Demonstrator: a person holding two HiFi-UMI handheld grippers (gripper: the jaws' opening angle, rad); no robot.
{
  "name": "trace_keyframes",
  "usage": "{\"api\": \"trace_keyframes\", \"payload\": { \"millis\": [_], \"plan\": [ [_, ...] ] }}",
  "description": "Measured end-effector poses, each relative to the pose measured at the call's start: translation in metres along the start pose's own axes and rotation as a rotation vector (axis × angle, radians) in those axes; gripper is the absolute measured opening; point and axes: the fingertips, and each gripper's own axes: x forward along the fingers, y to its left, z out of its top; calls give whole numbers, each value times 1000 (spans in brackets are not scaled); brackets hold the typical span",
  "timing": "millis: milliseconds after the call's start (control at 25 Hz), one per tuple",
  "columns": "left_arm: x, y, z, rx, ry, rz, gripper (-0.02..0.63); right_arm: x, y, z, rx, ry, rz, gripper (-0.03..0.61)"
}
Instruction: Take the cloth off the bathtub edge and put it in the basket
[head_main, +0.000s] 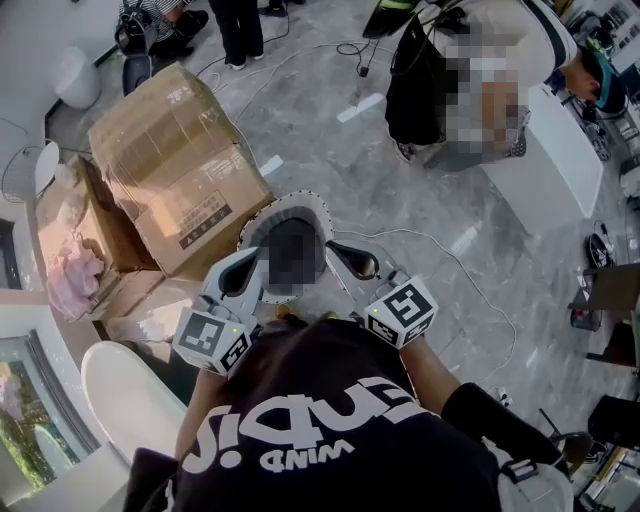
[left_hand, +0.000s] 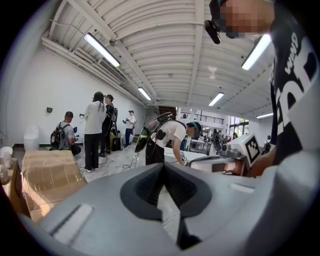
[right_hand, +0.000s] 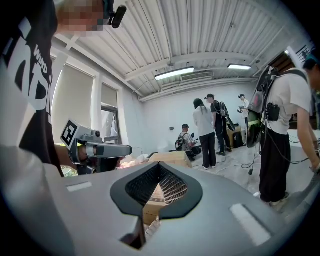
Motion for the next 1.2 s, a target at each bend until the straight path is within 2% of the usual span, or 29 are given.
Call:
{"api": "trace_keyframes", "payload": {
  "millis": [440, 1200],
  "plan": [
    [-2, 4, -6, -35, 4, 21, -3, -8, -9, 2, 22, -16, -28, 9],
    [-6, 6, -18, -72, 31, 43, -3, -8, -4, 8, 12, -31, 20, 9]
  ]
}}
